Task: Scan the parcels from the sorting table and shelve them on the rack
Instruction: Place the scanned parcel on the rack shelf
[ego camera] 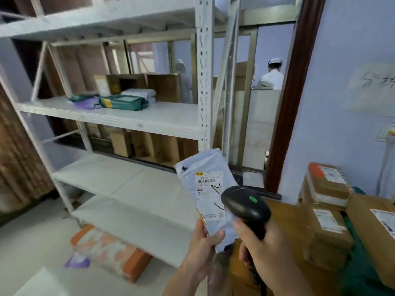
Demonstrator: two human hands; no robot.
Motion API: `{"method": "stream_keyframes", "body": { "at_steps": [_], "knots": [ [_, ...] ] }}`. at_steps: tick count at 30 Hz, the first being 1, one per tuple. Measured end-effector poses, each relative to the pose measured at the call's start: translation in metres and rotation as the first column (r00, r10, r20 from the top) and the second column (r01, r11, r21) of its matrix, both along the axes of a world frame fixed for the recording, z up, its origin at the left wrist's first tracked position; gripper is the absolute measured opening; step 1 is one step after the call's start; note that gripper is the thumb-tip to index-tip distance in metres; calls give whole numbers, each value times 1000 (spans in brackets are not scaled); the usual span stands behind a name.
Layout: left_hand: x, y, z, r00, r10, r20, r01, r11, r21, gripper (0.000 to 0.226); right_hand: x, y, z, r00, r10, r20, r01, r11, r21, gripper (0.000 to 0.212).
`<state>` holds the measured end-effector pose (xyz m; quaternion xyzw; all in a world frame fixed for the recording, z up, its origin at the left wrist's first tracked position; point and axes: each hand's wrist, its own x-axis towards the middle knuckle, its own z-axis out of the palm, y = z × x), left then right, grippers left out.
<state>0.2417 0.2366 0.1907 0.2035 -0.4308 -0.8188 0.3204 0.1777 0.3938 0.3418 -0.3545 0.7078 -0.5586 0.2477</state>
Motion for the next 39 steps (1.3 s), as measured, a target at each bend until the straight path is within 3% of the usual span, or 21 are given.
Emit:
{"method": "stream_keyframes", "body": {
  "at_steps": [8,14,19,26,39],
  "knots": [
    [100,-89,46,989,144,14,-139,972,-188,67,80,-84,37,992,105,-65,-103,994,32,15],
    [158,-165,90,981,187,44,-168,945,-280,60,134,-164,73,986,163,-38,-164,985,-47,10],
    [184,-222,107,983,174,65,-143,932,-334,60,155,-218,95,980,163,-114,-177,977,-118,7],
    [187,-305,137,983,174,54,-142,917,-372,54,155,-288,112,979,177,-98,-188,975,-121,5],
    [129,-451,225,975,219,26,-180,860,-477,31,92,-412,142,973,105,-208,-146,970,-194,9]
  ]
}}
